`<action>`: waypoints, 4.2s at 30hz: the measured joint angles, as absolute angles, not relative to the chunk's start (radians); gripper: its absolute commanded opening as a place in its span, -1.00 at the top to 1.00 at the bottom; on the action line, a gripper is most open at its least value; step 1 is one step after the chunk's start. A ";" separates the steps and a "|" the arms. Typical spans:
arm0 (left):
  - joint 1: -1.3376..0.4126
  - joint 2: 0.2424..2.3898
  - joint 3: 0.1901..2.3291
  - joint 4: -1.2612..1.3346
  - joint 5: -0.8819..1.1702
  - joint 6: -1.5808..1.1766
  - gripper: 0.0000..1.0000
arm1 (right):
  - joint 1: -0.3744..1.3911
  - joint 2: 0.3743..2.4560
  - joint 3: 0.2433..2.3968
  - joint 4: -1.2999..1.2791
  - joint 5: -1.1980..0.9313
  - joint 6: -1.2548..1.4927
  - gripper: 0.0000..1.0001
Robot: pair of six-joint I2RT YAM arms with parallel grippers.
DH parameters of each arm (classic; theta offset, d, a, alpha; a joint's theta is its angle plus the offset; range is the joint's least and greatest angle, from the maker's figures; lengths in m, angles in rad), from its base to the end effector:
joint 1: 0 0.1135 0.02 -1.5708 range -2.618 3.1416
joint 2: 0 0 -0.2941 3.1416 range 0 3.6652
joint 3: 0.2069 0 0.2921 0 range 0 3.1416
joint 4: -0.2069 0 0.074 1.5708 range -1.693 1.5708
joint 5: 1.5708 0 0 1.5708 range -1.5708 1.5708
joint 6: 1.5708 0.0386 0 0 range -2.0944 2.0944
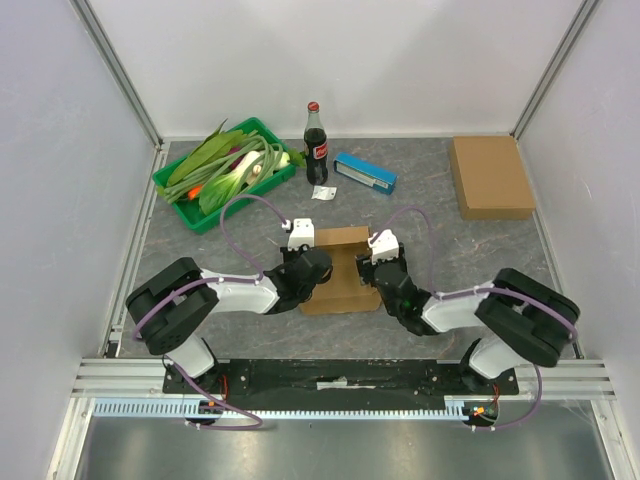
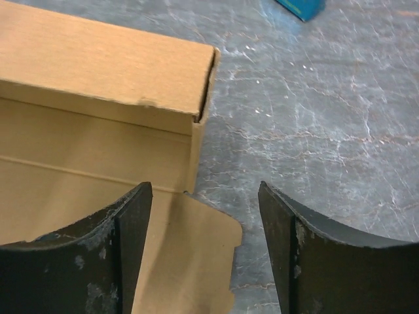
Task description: Fold the paper box
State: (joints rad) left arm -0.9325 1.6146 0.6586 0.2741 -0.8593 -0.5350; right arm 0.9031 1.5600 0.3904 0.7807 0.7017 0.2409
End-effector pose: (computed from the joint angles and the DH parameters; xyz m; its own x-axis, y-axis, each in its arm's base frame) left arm 0.2164 -0.2426 0.1459 -0.4118 -0.0037 -0.9113 -0.0417 0.9990 0.0148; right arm 0.1926 0.2040 0.1286 -0.2828 -0.0644 -0.9570 -0.1672 0.9858 -0.0169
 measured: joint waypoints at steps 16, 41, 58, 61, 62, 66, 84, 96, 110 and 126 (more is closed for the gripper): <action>-0.933 1.615 0.665 0.262 -0.859 -0.535 0.96 | 0.804 1.393 0.278 0.876 0.511 0.208 0.01; -0.933 1.615 0.667 0.260 -0.859 -0.535 0.96 | 0.813 1.821 0.537 1.052 0.692 0.227 1.00; -0.922 1.628 0.718 0.133 -0.906 -0.632 0.96 | 0.972 1.821 0.616 0.897 1.018 0.151 -0.52; -0.930 1.628 0.719 0.128 -0.907 -0.635 0.96 | 0.930 1.615 0.532 0.748 0.887 0.155 -0.64; -0.931 1.628 0.720 0.128 -0.907 -0.636 0.96 | 0.911 1.551 0.522 0.691 0.840 0.161 -0.65; -0.931 1.628 0.723 0.120 -0.907 -0.636 0.96 | 0.844 1.367 0.516 0.503 0.664 0.192 -0.81; -0.931 1.643 0.839 -0.106 -0.863 -0.740 0.96 | 0.579 1.186 0.367 0.121 -0.059 0.661 -0.61; -0.913 1.660 0.918 -0.249 -0.808 -0.838 -0.18 | 0.580 1.157 0.286 0.140 -0.105 0.835 1.00; -0.882 0.759 0.686 -0.309 -0.333 -0.595 -0.82 | 0.557 1.244 0.746 -0.331 -0.248 0.623 1.00; -1.326 1.430 1.201 -0.605 -0.136 -0.098 -0.91 | 0.448 1.473 1.134 -0.865 -0.474 0.398 1.00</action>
